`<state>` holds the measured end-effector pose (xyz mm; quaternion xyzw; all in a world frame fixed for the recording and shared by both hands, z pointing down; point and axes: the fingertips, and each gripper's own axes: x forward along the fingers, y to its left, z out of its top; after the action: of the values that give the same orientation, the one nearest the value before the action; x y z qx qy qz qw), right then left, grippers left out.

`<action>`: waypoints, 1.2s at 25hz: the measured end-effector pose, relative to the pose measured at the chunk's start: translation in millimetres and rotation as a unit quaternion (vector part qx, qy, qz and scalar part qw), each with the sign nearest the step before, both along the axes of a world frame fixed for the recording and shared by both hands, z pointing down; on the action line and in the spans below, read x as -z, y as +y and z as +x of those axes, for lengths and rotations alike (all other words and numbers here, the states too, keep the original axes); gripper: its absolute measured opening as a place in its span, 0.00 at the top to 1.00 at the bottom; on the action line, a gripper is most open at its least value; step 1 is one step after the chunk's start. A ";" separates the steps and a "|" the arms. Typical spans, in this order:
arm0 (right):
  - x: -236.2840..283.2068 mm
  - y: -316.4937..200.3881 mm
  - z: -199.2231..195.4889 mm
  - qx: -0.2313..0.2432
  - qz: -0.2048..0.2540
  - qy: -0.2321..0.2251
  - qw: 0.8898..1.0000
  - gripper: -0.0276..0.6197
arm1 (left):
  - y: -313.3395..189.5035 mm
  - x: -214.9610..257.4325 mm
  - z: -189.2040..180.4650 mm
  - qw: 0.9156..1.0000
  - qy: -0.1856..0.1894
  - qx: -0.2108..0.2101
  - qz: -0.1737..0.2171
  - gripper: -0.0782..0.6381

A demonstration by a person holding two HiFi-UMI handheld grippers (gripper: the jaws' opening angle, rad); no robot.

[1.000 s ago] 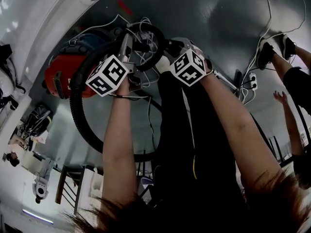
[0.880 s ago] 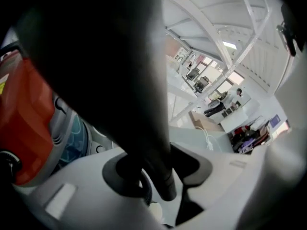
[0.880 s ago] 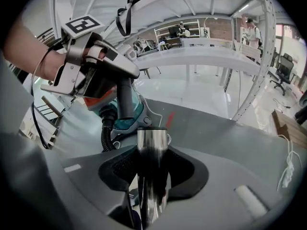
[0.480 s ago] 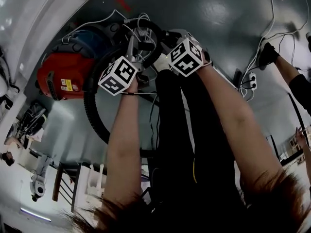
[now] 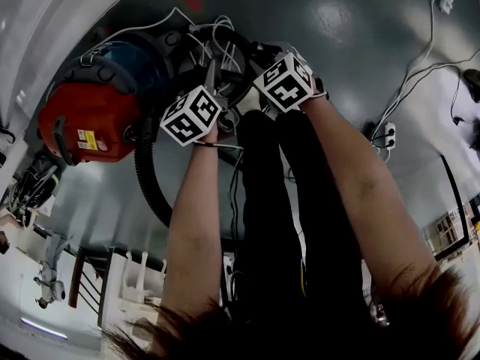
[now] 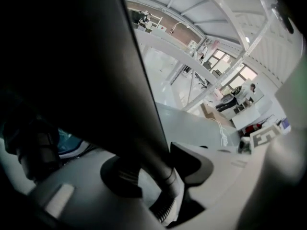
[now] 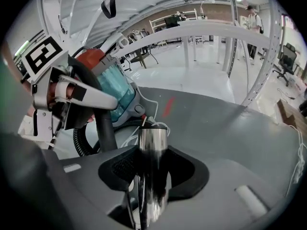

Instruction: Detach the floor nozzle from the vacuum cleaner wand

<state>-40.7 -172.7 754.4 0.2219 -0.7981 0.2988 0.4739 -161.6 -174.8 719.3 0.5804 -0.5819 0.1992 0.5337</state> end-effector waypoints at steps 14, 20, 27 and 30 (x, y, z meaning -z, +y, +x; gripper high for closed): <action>-48.6 12.6 -20.5 0.008 -0.031 0.010 0.999 0.70 | 7.4 -40.2 17.6 0.999 0.011 -0.035 -0.023 0.60; -53.6 24.4 0.7 -0.016 -0.066 0.032 0.997 0.68 | 15.8 -45.9 31.0 0.996 0.017 -0.075 -0.048 0.51; -51.7 54.0 25.1 0.006 -0.072 0.038 0.997 0.67 | 27.1 -47.9 37.4 0.989 0.032 -0.094 -0.108 0.53; -47.3 57.9 27.0 -0.004 -0.067 0.031 0.997 0.68 | 29.7 -40.9 39.4 0.987 0.035 -0.109 -0.115 0.57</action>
<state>-13.6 -114.9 801.7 0.2017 -0.7602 0.3463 0.5114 -122.1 -145.1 760.2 0.5818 -0.4696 0.3012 0.5919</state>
